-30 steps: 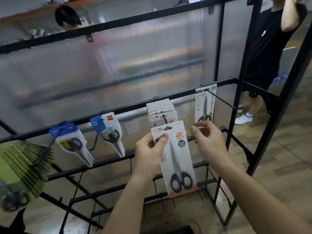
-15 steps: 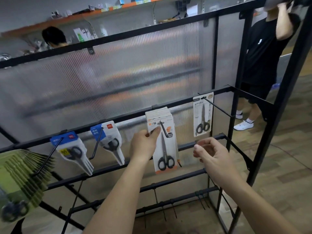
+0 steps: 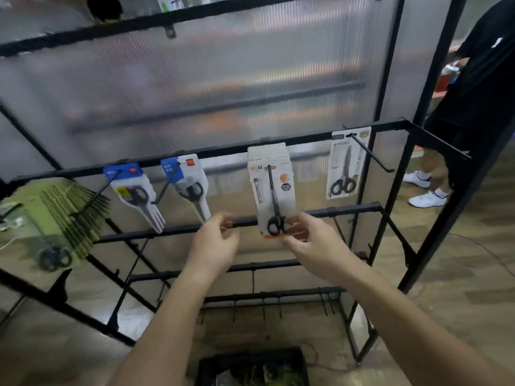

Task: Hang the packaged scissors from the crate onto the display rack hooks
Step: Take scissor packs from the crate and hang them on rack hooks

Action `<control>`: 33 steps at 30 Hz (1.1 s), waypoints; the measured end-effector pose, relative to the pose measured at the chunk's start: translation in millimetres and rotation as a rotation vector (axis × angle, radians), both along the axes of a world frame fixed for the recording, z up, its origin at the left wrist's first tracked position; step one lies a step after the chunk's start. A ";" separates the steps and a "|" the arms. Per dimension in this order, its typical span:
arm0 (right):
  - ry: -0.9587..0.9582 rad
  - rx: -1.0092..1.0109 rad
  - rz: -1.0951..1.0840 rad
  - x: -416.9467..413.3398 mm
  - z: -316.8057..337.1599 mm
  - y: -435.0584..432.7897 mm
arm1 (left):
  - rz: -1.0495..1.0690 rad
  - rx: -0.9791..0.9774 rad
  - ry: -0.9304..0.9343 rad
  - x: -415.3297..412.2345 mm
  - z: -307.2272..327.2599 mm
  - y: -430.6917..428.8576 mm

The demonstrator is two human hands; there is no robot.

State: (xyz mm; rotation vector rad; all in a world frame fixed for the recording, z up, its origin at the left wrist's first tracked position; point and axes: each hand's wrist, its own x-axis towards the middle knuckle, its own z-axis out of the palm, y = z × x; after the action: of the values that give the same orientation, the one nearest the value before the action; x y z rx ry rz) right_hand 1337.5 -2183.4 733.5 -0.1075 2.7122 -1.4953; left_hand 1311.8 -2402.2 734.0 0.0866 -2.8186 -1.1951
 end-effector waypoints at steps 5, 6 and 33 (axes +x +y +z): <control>0.026 0.247 0.073 33.6 3.7 -33.5 | -0.084 -0.154 -0.035 64.9 4.4 -37.9; 0.035 0.268 0.066 42.6 2.9 -43.2 | -0.104 -0.187 -0.032 76.5 3.4 -49.8; -0.067 0.563 0.063 213.2 -34.1 -130.2 | -0.167 -0.544 -0.090 235.4 -22.1 -142.0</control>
State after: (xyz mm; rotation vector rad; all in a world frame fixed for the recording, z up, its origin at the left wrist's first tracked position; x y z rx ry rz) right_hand 1550.7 -2313.7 699.5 -0.1163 2.9170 -0.6615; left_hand 1547.2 -2544.3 711.9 -0.1335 -3.1671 -0.4136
